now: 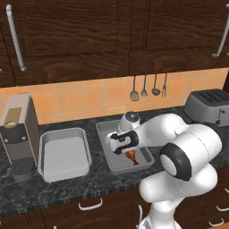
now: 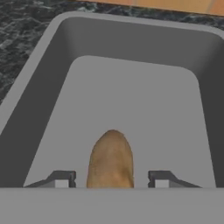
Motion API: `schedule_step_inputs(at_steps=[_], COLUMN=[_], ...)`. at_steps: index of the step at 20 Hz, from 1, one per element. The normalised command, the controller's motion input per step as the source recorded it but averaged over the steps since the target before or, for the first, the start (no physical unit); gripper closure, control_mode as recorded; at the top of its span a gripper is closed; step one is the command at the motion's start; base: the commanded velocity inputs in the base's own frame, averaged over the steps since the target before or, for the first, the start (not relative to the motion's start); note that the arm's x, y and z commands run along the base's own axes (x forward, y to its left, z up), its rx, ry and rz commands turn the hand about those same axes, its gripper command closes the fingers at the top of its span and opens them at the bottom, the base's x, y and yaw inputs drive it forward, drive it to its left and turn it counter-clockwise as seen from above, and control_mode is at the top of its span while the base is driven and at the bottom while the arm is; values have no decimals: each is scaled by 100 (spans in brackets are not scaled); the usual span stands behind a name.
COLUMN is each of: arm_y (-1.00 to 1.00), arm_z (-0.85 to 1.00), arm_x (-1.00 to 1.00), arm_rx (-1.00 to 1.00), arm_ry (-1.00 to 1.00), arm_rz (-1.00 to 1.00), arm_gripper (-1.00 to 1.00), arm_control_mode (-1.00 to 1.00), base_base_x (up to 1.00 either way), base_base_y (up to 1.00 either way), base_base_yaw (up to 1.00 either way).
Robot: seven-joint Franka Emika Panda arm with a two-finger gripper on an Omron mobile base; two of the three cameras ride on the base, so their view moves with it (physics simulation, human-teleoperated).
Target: Place one sweet potato and one chicken drumstick in each tupperware on the nearby counter, to pack two identical lunches.
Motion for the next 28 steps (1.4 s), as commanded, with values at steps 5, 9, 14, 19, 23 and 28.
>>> schedule_step_inputs(at_steps=[5, 9, 14, 19, 23, 28], arm_y=[-3, -27, -25, -25, -1, -14], arm_z=[44, 58, 77, 69, 35, 10], arm_x=[-43, -100, -98, -85, -39, -33], arm_rx=[0, 1, 0, 0, -1, 0], arm_ry=[0, 0, 7, 31, 8, 0], arm_rz=[0, -4, -3, -5, -2, 0], arm_gripper=[-100, -100, -100, -100, -100, -100], arm_control_mode=[-100, -100, -100, -100, -100, -100], base_base_x=[0, 0, 0, 0, 0, 0], base_base_y=[0, 0, 0, 0, 0, 0], base_base_yaw=[0, 0, 0, 0, 0, 0])
